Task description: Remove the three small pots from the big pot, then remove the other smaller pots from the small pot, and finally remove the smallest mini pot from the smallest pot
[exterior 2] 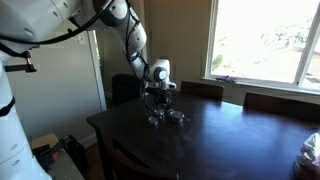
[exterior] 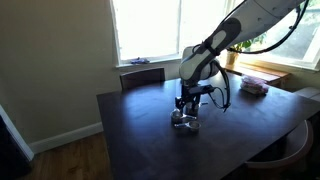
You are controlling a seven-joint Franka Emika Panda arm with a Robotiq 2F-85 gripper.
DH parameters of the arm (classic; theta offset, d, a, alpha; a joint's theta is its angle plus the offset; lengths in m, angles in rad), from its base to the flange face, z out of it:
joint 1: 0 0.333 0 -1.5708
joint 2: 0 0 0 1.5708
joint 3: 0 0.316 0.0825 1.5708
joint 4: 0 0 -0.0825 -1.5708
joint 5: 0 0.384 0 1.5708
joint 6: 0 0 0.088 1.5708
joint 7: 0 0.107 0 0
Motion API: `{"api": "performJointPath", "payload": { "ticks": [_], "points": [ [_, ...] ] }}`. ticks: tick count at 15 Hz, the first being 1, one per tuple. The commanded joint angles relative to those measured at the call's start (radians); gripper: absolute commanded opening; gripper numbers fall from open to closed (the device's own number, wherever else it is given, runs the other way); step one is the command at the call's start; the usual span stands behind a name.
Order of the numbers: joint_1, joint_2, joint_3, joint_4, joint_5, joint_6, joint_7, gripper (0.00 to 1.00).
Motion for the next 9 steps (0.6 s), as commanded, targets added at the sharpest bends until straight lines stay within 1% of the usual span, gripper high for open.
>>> {"api": "performJointPath", "payload": {
  "ticks": [1, 6, 9],
  "points": [
    [0.032, -0.002, -0.026, 0.008, -0.011, -0.037, 0.051, 0.72],
    [0.032, 0.024, -0.022, 0.025, -0.007, -0.014, 0.051, 0.74],
    [0.035, 0.047, -0.028, 0.048, -0.007, -0.005, 0.065, 0.72]
  ]
}}
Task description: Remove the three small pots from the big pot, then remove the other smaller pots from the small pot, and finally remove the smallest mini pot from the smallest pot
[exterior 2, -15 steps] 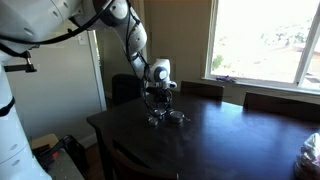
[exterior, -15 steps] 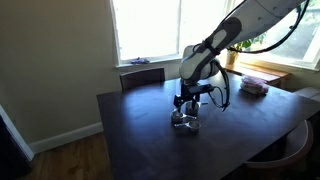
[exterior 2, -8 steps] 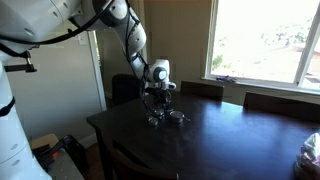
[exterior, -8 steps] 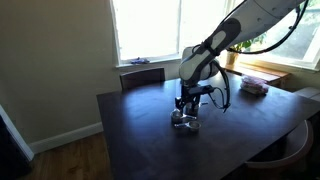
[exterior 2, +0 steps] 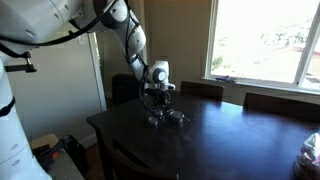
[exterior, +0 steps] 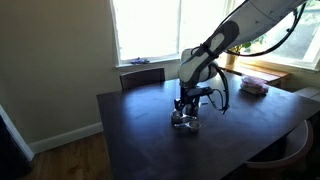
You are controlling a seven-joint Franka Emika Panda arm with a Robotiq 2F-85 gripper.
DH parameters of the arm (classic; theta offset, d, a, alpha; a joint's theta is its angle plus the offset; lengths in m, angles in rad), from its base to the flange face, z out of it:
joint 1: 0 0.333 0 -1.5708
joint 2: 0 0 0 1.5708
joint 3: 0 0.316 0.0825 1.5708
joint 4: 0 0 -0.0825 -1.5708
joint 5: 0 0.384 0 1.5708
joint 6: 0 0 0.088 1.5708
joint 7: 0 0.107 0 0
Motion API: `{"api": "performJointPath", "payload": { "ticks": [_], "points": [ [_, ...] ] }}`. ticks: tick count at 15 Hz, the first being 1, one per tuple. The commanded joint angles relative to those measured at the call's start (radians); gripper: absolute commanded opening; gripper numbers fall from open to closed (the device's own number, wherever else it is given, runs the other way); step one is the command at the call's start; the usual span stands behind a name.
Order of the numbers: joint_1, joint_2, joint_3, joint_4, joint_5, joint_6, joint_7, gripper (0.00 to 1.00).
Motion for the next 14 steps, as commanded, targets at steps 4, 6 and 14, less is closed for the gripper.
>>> {"api": "performJointPath", "payload": {
  "ticks": [4, 6, 14],
  "points": [
    [0.025, 0.072, -0.032, 0.086, -0.004, -0.011, 0.06, 0.68],
    [0.025, 0.085, -0.032, 0.099, -0.004, -0.008, 0.065, 0.44],
    [0.026, 0.055, -0.03, 0.065, -0.009, 0.019, 0.055, 0.04]
  ]
}}
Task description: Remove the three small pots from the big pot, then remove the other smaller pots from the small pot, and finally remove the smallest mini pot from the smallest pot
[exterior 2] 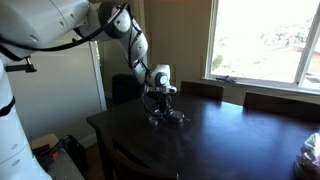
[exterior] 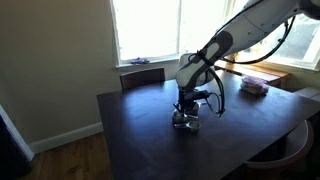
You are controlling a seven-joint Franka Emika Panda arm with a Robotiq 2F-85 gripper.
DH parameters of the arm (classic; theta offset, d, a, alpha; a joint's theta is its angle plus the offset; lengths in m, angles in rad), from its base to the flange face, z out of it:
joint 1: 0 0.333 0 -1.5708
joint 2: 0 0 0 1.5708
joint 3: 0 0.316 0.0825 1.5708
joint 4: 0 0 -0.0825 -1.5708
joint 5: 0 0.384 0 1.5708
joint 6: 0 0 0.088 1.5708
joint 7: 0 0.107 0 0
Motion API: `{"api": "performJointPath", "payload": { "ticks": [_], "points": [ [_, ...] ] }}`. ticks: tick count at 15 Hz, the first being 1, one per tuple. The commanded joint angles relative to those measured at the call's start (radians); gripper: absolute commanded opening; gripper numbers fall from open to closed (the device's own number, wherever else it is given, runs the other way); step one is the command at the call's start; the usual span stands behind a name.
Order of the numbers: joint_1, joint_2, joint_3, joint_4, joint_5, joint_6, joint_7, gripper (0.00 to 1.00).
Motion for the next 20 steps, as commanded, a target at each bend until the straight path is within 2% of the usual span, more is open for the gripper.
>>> {"api": "performJointPath", "payload": {
  "ticks": [1, 3, 9, 20],
  "points": [
    [0.025, -0.037, -0.022, -0.039, -0.009, 0.02, 0.019, 0.03],
    [0.027, -0.047, -0.025, -0.05, -0.012, 0.03, 0.018, 0.06],
    [0.026, -0.062, -0.024, -0.07, -0.016, 0.062, 0.007, 0.06],
    [0.006, -0.143, -0.003, -0.177, -0.01, 0.124, -0.064, 0.04]
  ]
}}
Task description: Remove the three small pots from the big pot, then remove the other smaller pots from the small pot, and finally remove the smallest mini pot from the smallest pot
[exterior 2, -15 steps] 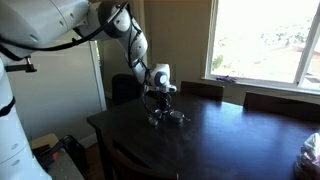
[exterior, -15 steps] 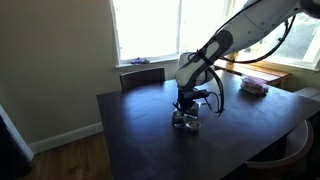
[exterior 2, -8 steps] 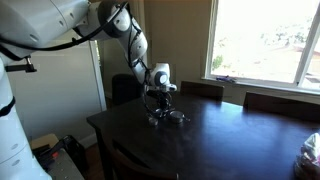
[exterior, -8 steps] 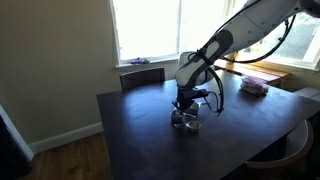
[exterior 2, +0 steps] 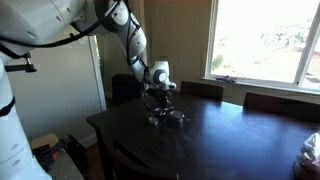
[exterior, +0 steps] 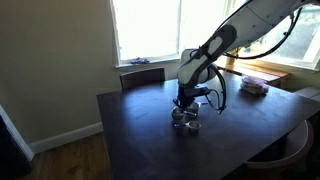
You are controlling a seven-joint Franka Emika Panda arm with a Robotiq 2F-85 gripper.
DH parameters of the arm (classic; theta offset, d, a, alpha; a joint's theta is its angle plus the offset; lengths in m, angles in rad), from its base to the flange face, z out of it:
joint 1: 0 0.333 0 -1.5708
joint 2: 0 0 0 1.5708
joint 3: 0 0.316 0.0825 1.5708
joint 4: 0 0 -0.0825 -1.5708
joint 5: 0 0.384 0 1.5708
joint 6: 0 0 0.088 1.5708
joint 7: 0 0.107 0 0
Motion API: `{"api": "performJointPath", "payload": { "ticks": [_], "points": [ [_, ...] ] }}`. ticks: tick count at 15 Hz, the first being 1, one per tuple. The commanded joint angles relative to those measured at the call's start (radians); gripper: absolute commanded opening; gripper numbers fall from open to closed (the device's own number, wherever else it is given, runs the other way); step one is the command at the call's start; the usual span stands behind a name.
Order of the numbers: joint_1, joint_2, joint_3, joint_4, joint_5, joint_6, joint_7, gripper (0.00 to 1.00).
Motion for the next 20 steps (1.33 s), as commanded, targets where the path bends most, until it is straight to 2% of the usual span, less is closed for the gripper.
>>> {"api": "performJointPath", "payload": {
  "ticks": [1, 12, 20],
  "points": [
    [0.002, -0.088, -0.003, -0.115, -0.007, 0.038, -0.019, 0.04],
    [0.003, -0.1, 0.001, -0.167, 0.007, 0.125, -0.008, 0.05],
    [0.005, -0.088, 0.002, -0.17, 0.014, 0.113, -0.001, 0.03]
  ]
}}
